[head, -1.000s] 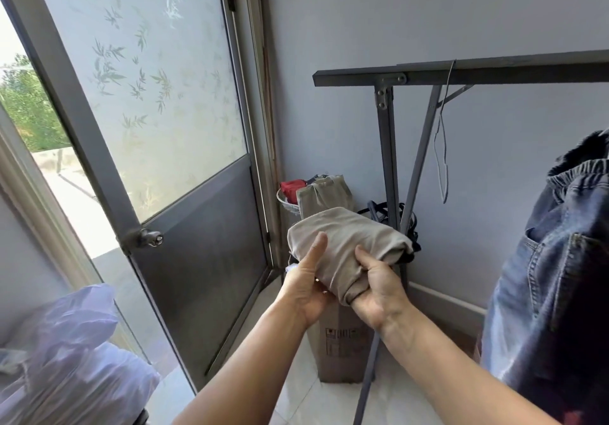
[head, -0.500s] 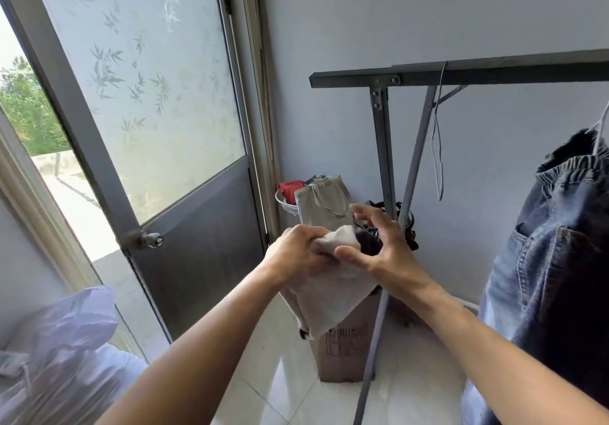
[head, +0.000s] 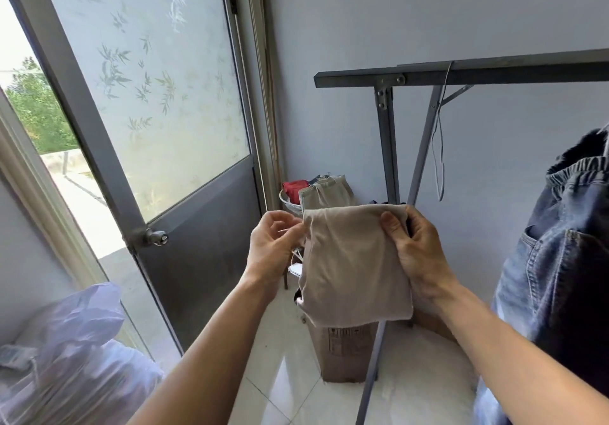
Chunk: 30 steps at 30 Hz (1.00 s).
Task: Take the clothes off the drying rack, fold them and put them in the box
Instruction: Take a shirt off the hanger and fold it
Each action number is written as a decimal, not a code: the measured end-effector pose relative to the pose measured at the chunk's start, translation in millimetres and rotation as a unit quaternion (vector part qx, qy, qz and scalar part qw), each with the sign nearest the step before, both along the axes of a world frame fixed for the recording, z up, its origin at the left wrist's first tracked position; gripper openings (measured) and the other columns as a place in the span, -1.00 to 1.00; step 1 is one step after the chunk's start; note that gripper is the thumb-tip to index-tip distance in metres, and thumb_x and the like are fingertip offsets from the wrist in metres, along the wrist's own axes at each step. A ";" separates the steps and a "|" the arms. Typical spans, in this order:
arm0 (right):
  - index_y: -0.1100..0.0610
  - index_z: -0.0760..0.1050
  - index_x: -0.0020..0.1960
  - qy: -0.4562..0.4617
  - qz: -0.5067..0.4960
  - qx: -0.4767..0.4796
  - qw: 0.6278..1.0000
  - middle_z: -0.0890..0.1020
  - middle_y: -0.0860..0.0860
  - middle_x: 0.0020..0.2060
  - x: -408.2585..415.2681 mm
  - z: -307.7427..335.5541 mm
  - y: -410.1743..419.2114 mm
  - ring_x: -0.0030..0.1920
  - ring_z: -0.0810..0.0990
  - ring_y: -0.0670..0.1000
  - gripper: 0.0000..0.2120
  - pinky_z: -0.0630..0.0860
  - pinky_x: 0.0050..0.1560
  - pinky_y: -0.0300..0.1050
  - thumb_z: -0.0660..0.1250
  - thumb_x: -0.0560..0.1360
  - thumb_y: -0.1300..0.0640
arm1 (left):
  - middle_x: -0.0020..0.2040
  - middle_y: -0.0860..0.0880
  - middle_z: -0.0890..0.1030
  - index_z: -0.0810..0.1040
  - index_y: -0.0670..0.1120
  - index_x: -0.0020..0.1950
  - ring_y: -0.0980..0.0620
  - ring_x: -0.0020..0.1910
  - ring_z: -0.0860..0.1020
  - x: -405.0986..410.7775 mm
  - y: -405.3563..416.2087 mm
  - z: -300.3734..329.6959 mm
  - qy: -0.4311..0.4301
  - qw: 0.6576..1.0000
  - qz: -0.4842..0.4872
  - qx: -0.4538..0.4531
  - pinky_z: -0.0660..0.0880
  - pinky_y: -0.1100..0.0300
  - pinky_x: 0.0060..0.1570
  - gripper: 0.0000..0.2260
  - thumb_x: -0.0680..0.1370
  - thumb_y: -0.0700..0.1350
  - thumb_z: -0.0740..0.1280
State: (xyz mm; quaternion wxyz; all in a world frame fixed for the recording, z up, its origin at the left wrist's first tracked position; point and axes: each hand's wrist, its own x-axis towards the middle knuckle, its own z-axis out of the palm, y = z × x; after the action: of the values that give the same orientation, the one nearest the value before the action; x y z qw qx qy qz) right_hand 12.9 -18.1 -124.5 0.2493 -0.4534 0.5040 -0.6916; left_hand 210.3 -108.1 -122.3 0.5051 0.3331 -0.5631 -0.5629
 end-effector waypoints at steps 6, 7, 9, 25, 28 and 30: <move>0.12 0.58 0.05 0.044 -0.036 -0.012 0.998 0.67 0.03 -0.07 -1.8 5.2 1.2 -0.10 0.60 -0.15 -0.84 0.52 -0.02 -0.18 0.34 0.55 0.06 | -0.24 -0.14 0.67 0.68 -0.23 -0.05 0.03 -0.30 0.58 0.4 5.8 8.2 -0.082 0.996 -0.013 -0.036 0.55 0.23 -0.28 -0.85 0.55 -0.15 0.40; 0.12 0.58 0.04 0.046 -0.035 -0.011 0.998 0.66 0.02 -0.08 -1.8 5.2 1.4 -0.12 0.60 -0.16 -0.84 0.52 -0.05 -0.20 0.33 0.55 0.05 | -0.22 -0.15 0.68 0.68 -0.24 -0.03 -0.01 -0.28 0.59 -1.0 5.8 9.7 -0.086 0.996 -0.025 -0.020 0.57 0.18 -0.25 -0.83 0.57 -0.13 0.39; 0.11 0.57 0.02 0.052 -0.033 -0.011 0.998 0.65 0.01 -0.11 -0.5 4.9 2.2 -0.15 0.59 -0.18 -0.85 0.51 -0.09 -0.22 0.32 0.56 0.04 | -0.22 -0.15 0.66 0.65 -0.26 0.01 -0.05 -0.28 0.59 -4.7 5.6 11.8 -0.080 0.996 -0.034 0.024 0.58 0.11 -0.23 -0.77 0.59 -0.09 0.36; 0.13 0.45 -0.20 0.044 -0.175 -0.068 0.981 0.47 -0.08 -0.33 12.2 4.0 -5.9 -0.32 0.39 -0.21 -0.71 0.34 -0.27 -0.31 0.13 0.67 0.11 | -0.08 -0.09 0.64 0.58 -0.16 0.06 -0.02 -0.08 0.59 -24.4 1.9 -1.3 0.009 0.996 0.091 0.010 0.53 -0.13 0.11 -0.53 0.46 0.24 0.38; 0.19 0.52 -0.12 0.017 -0.129 -0.035 0.991 0.53 -0.04 -0.27 8.8 3.1 -8.1 -0.29 0.44 -0.20 -0.71 0.40 -0.24 -0.33 0.15 0.66 0.08 | 0.17 -0.15 0.65 0.54 -0.16 0.32 -0.10 0.17 0.61 -11.1 7.3 -9.0 0.046 0.981 -0.157 0.109 0.51 -0.08 0.22 -0.16 0.33 0.47 0.19; 0.20 0.57 -0.07 -0.017 -0.085 0.008 0.996 0.57 -0.03 -0.23 6.1 -1.4 -12.3 -0.25 0.49 -0.18 -0.70 0.45 -0.19 -0.32 0.16 0.66 0.06 | 0.21 -0.17 0.63 0.56 -0.11 0.33 -0.11 0.21 0.60 -7.5 17.9 -15.3 0.030 0.961 -0.231 0.147 0.51 -0.01 0.19 -0.04 0.21 0.57 0.20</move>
State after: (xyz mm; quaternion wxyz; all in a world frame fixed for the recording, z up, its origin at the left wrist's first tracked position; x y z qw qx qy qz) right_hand 19.0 -30.5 -125.9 0.2021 -0.3947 0.5421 -0.7138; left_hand 202.8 -90.1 -137.6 0.3233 0.2471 -0.5203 -0.7508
